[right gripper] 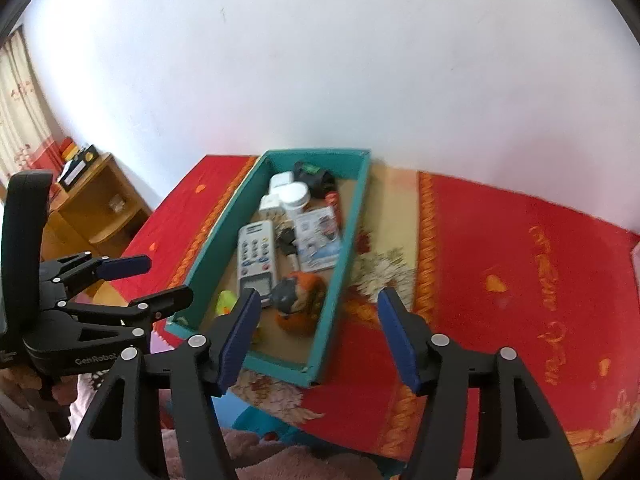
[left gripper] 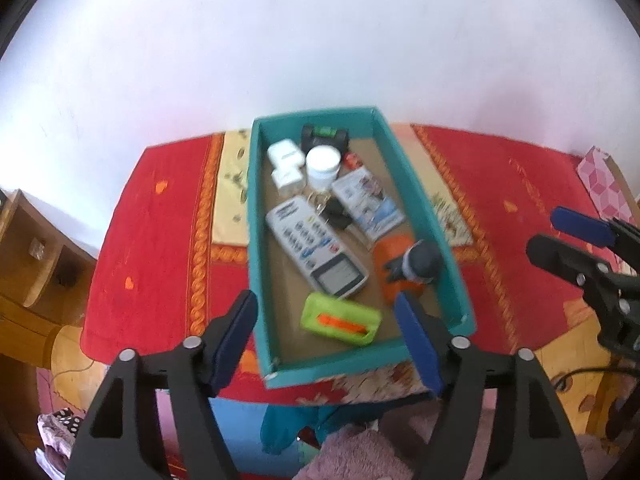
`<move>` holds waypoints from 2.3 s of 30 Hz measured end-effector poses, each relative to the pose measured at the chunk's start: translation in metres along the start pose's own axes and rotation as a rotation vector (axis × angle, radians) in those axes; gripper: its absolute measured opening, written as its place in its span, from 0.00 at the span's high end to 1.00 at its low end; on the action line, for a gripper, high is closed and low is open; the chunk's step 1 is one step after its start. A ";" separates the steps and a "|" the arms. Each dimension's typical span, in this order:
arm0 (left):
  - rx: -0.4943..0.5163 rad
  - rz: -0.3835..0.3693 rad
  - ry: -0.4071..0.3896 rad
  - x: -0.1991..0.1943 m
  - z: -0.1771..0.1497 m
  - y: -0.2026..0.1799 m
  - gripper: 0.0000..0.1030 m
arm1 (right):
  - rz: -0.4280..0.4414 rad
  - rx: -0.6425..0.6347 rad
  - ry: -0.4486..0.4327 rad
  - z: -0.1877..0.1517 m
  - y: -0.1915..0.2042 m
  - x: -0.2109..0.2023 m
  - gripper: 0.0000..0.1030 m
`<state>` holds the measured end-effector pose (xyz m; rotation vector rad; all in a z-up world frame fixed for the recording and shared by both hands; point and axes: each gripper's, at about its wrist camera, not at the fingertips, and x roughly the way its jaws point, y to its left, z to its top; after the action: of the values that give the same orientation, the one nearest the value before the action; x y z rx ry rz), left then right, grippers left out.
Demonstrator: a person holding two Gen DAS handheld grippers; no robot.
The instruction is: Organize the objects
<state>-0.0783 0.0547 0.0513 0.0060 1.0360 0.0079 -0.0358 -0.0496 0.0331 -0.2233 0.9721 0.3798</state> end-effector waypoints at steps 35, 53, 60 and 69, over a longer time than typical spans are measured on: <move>-0.119 0.032 0.064 0.042 0.001 -0.033 0.00 | -0.155 0.168 0.072 -0.016 -0.059 0.028 0.14; -0.108 0.005 0.086 0.053 0.006 -0.029 0.00 | -0.180 0.190 0.097 -0.010 -0.062 0.038 0.14; -0.104 -0.005 0.092 0.055 0.008 -0.030 0.00 | -0.188 0.200 0.099 -0.009 -0.063 0.039 0.14; -0.114 -0.009 0.090 0.053 0.006 -0.030 0.00 | -0.185 0.199 0.098 -0.011 -0.063 0.039 0.14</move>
<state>-0.0457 0.0249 0.0084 -0.1029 1.1242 0.0597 0.0014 -0.1026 -0.0043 -0.1505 1.0693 0.1018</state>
